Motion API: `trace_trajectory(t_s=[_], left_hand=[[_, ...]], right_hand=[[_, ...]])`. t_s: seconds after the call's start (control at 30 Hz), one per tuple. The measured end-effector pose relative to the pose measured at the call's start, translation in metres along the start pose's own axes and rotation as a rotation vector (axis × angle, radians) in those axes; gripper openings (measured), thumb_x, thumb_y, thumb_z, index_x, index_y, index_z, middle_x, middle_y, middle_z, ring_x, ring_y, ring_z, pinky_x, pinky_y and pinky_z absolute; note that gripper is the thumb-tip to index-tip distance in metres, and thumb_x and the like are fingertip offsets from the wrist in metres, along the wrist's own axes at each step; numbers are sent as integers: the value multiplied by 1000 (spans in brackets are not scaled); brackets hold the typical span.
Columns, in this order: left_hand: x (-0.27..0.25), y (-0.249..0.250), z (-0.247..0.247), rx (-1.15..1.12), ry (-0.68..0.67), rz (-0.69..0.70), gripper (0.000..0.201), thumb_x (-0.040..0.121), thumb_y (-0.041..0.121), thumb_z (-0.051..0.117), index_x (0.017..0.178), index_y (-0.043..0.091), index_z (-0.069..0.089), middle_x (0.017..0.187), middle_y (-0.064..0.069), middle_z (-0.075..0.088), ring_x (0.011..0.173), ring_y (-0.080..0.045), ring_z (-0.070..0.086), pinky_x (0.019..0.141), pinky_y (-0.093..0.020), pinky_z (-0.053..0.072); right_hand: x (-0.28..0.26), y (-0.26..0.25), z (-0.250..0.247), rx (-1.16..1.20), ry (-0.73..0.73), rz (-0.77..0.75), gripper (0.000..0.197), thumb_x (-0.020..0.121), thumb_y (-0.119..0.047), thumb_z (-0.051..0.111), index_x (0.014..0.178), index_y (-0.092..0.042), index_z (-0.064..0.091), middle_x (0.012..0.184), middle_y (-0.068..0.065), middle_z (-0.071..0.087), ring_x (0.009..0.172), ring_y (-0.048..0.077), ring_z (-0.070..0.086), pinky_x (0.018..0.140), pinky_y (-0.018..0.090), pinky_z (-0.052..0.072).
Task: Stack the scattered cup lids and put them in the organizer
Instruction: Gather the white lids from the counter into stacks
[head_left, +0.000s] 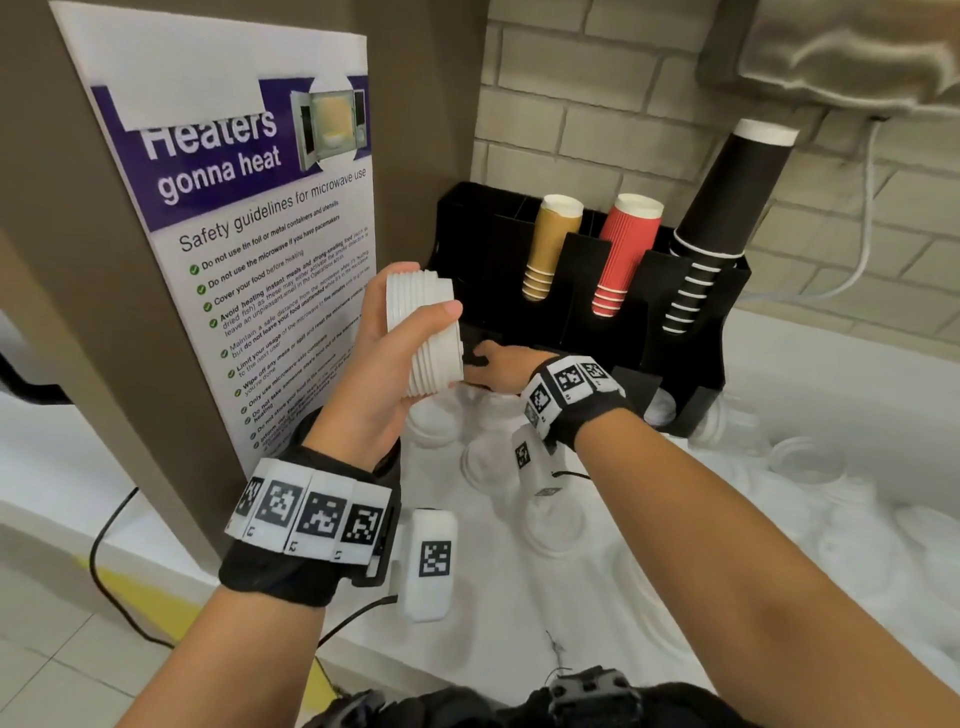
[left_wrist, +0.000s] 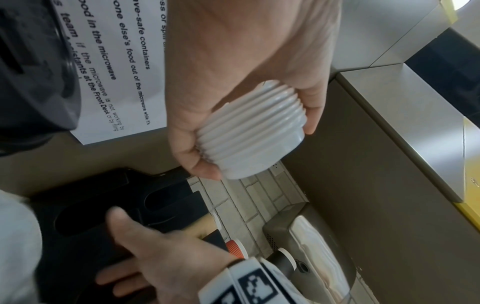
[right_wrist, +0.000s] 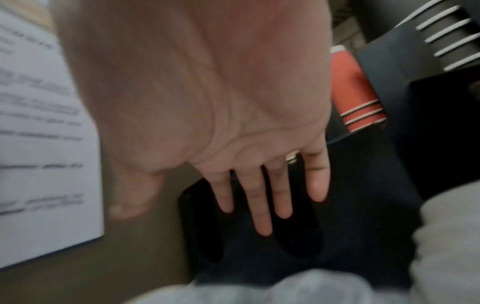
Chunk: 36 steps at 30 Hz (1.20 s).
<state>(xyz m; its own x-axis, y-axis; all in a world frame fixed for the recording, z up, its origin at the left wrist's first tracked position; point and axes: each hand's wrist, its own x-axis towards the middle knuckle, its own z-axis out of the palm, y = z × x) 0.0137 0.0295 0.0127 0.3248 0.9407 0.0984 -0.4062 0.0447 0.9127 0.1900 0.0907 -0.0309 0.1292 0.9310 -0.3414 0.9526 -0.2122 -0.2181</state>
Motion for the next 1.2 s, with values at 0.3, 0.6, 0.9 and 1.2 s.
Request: trace_trajectory(t_s=[0.3,0.6,0.9,1.2], left_hand=[[5,4,2,-10,6,10,45,69,34,71,109,45,54,112,6,57,97,-15,60,60,-29,53],[5,7,-2,-19,18,14,46,70,33,70,112,41,52,106,8,58,89,-10,61,58,-28,52],[6,9,-10,-29,8,19,42,72,31,70,110,40,53,103,10,60,81,-5,65,61,-30,53],[6,6,-2,-35,-34,13,51,62,37,76,108,41,55,111,7,58,100,-15,59,70,-35,54]], right_hand=[[3,17,18,-229,-147,98,64,90,-55,54,132,-6,53,129,9,58,118,26,55,88,31,42],[0,2,3,-38,9,-17,79,90,-64,46,150,-16,27,147,11,41,131,29,44,100,36,39],[-27,33,-25,-191,35,-148,40,98,-15,47,137,-10,50,141,8,50,127,24,47,106,29,38],[-28,27,14,-588,-265,-136,87,72,-34,80,143,-39,31,137,5,44,126,28,40,104,42,34]])
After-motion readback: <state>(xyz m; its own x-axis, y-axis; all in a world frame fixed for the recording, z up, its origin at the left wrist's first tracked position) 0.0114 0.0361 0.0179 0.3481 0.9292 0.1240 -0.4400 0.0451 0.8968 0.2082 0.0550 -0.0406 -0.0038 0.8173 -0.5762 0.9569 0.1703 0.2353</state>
